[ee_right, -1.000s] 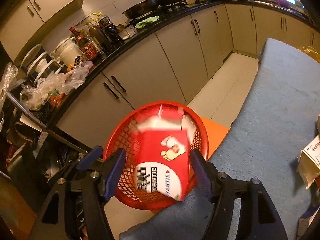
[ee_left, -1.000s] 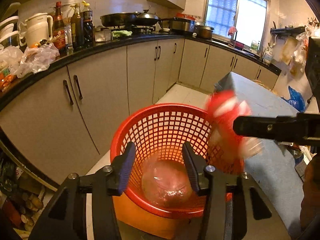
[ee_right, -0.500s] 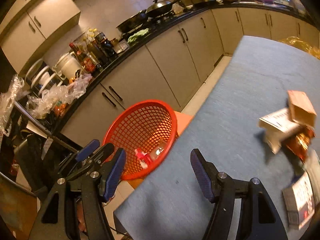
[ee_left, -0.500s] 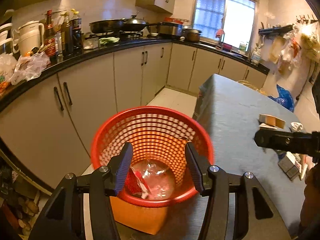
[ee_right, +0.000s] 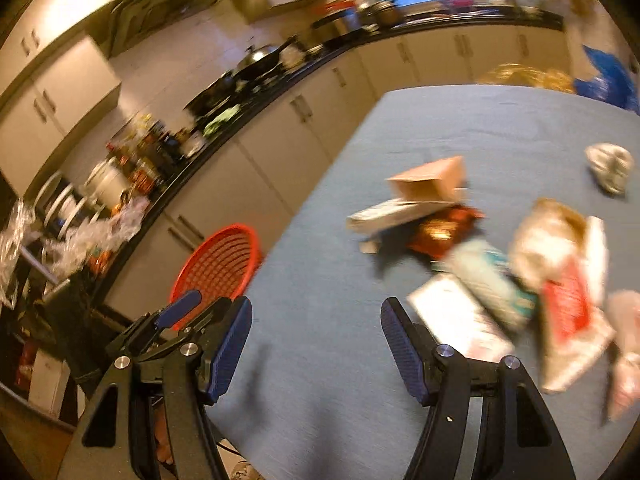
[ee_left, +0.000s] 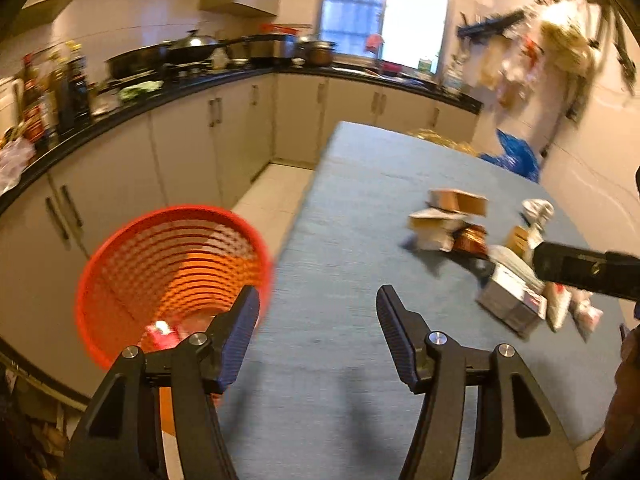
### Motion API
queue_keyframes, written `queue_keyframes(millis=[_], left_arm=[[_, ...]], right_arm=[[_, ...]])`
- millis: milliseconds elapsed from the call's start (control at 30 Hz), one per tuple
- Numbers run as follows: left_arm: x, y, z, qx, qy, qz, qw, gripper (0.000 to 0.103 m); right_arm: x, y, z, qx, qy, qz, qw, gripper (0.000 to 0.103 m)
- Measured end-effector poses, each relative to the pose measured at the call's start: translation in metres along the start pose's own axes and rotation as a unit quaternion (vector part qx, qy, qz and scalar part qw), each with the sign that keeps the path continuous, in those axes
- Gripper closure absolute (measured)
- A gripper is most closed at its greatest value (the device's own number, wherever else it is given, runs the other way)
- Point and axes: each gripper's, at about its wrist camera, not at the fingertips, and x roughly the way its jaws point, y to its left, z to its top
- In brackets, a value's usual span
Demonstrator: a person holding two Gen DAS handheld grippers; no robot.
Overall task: Collect trash
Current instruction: 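Swing both tools back toward the trash on the table, then grasp the white plastic bag bundle with the right gripper while the left grasps the medicine box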
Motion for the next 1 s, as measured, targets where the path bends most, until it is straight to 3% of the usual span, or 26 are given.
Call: queue_keyframes(millis=[200, 333, 533, 633, 867, 933, 1000], left_arm=[[0.008, -0.052, 0.002, 0.031, 0.015, -0.043, 0.9985, 0.041], [0.014, -0.082, 0.000, 0.041, 0.034, -0.077, 0.9956, 0.037], [0.018, -0.121, -0.004, 0.055, 0.050, -0.103, 0.9919, 0.036], [0.019, -0.133, -0.006, 0.066, 0.054, -0.107, 0.9906, 0.035], [0.028, -0.147, -0.010, 0.061, 0.076, -0.114, 0.9888, 0.034], [0.030, -0.146, -0.010, 0.057, 0.083, -0.115, 0.9883, 0.034], [0.031, -0.146, -0.009, 0.054, 0.083, -0.110, 0.9890, 0.034]], right_arm=[[-0.063, -0.062, -0.009, 0.038, -0.058, -0.080, 0.994, 0.032], [-0.091, -0.103, -0.020, 0.070, -0.073, -0.142, 0.985, 0.032], [-0.114, -0.154, -0.035, 0.118, -0.078, -0.191, 0.971, 0.032], [-0.111, -0.172, -0.039, 0.129, -0.063, -0.211, 0.967, 0.032], [-0.083, -0.191, -0.042, 0.130, -0.024, -0.207, 0.969, 0.033], [-0.074, -0.188, -0.044, 0.117, -0.012, -0.210, 0.971, 0.050], [-0.066, -0.183, -0.044, 0.101, -0.005, -0.221, 0.970, 0.053]])
